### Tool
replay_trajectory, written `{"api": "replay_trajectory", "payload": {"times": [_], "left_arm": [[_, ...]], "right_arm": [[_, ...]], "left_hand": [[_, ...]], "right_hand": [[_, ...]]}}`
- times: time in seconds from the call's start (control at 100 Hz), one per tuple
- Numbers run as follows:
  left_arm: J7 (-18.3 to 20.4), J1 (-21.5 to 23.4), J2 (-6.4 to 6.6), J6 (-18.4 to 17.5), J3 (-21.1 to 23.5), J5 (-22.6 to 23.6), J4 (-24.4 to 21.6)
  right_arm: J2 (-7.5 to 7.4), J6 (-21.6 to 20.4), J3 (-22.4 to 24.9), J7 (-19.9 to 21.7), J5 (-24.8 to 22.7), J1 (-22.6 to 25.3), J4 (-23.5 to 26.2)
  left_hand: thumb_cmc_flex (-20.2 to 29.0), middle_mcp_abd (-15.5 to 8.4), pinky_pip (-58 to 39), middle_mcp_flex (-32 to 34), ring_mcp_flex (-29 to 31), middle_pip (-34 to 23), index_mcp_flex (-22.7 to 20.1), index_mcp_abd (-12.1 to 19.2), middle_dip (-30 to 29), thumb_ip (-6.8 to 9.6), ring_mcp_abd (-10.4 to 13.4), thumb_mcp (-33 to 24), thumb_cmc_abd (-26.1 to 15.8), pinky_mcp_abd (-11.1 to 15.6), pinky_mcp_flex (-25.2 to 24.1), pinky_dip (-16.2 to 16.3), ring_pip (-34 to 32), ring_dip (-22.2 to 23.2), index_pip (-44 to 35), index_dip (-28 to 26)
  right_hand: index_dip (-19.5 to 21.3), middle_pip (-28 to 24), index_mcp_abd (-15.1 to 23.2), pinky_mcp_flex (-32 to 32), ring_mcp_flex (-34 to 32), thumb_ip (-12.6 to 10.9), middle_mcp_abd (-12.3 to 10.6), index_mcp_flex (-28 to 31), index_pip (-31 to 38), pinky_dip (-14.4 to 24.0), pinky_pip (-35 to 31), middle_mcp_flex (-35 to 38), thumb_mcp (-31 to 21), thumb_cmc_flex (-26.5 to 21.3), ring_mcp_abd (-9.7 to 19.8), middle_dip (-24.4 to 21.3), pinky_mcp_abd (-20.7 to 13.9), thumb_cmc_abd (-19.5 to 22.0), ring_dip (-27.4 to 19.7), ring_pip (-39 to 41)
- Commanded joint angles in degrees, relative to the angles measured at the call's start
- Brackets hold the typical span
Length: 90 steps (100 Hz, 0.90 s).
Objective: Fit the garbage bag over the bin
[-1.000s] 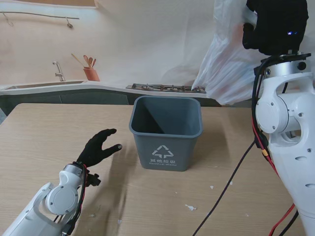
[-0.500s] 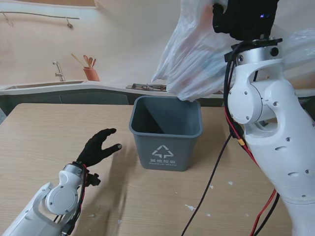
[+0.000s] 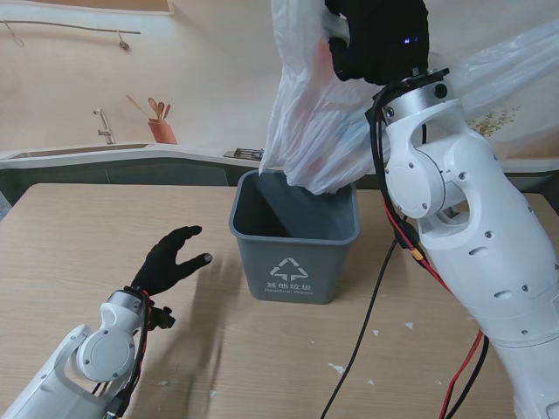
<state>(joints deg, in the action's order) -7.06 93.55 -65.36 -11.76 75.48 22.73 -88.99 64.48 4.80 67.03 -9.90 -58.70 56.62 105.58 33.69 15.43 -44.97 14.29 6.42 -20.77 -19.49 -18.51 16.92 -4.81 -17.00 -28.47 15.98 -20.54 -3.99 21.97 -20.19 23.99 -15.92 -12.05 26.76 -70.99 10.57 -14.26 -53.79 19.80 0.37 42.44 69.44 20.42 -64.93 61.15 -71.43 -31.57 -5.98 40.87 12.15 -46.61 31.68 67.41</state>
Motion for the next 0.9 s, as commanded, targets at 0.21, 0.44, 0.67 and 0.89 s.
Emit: {"api": "replay_trajectory", "payload": {"times": [0.21,0.44,0.67,0.89], "left_arm": [[0.89,0.05,-0.14,0.19,-0.17,0.0,-0.28],[0.9,0.11,-0.13,0.34,-0.12,0.06,-0.38],[1.04,0.12,-0.12,0.46,-0.12,-0.05,-0.42],[1.12,0.12,-0.08,0.35,-0.15,0.12,-0.43]], "right_arm": [[-0.44,-2.45,-1.21,3.98,-0.41,-0.85,-1.1],[-0.99,-5.5,-1.41,8.33,1.12,-1.49,-1.3],[-1.23,-9.48,-2.81,8.55,1.37,-1.63,-3.75],[-1.37,-13.69,-5.0,9.23,2.67,-2.73,-6.54]], "left_hand": [[-0.15,-0.4,1.4,-0.57,-0.2,0.18,0.03,0.71,-0.39,1.38,0.57,0.51,-1.52,-0.39,0.0,-0.36,0.06,-0.45,0.14,0.22],[-0.06,-0.35,1.4,-0.63,-0.22,0.19,0.07,0.69,-0.39,1.39,0.43,0.49,-1.5,-0.39,0.01,-0.36,0.06,-0.44,0.16,0.22],[-0.11,-0.4,1.46,-0.67,-0.27,0.23,0.02,0.72,-0.41,1.38,0.53,0.55,-1.51,-0.4,-0.03,-0.39,0.11,-0.46,0.17,0.23],[-0.12,-0.35,1.46,-0.61,-0.21,0.21,-0.06,0.69,-0.41,1.38,0.41,0.57,-1.49,-0.36,0.01,-0.39,0.06,-0.43,0.16,0.23]], "right_hand": [[1.0,-1.2,0.73,0.5,-1.13,-0.66,-0.02,1.37,0.35,1.38,-1.61,1.21,-3.16,-0.83,0.37,0.04,-0.57,-2.11,-0.12,0.05],[1.28,-0.32,1.27,0.44,-1.69,0.27,0.22,2.93,-0.74,0.99,-0.76,2.14,-4.42,-0.39,0.14,0.62,-0.14,-3.75,-0.46,-0.31],[1.38,0.08,1.76,0.36,-1.75,0.34,-0.05,3.23,-1.25,0.95,-0.7,2.37,-4.46,-0.23,0.27,0.82,-0.08,-3.81,-0.64,-0.52],[1.59,0.37,2.15,0.36,-1.74,0.48,-0.3,3.54,-1.53,0.79,-0.39,2.44,-4.44,-0.03,0.55,0.98,-0.05,-4.02,-0.82,-0.86]]}}
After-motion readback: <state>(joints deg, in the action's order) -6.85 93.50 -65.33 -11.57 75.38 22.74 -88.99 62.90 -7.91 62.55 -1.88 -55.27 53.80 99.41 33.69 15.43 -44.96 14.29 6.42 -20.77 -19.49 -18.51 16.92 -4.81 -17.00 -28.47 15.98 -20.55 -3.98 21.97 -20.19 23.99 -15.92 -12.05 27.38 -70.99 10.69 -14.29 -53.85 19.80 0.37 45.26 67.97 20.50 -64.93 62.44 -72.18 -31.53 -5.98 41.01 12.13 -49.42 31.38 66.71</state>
